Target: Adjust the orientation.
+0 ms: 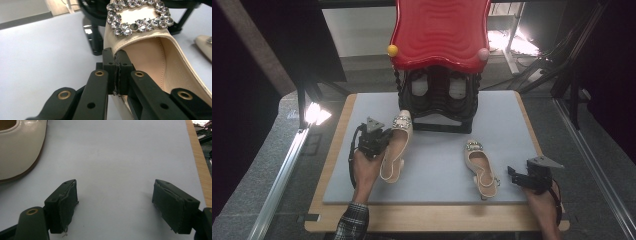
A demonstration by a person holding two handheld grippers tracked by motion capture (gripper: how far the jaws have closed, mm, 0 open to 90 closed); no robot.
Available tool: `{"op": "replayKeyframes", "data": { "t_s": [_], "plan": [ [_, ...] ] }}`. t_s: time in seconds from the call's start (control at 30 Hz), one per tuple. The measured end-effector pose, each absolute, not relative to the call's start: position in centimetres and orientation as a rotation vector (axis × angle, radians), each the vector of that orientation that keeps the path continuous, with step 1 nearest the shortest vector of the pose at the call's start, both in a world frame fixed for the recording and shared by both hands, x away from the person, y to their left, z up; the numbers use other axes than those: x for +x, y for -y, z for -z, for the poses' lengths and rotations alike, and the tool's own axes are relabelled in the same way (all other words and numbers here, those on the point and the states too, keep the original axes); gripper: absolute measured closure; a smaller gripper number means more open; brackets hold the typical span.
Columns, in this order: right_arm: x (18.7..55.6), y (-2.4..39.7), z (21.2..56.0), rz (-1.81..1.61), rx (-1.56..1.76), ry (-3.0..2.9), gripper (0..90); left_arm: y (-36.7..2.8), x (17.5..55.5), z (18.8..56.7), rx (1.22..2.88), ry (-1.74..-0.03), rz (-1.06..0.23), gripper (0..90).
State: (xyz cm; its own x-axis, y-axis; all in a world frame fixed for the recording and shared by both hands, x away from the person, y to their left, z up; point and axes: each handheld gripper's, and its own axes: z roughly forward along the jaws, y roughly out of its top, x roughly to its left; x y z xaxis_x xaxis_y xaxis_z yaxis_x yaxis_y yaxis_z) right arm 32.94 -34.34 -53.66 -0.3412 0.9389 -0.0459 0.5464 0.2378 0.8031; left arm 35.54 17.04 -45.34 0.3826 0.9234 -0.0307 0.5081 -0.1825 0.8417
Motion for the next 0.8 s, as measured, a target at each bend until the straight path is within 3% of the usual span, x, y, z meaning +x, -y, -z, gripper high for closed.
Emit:
{"op": "replayKeyframes", "data": {
  "t_s": [0.8],
  "plan": [
    [32.9,34.4,53.7,-0.96,1.351,-1.981,20.4,-21.9,40.2,41.2,1.744,-1.351,-0.75,88.1]
  ]
}}
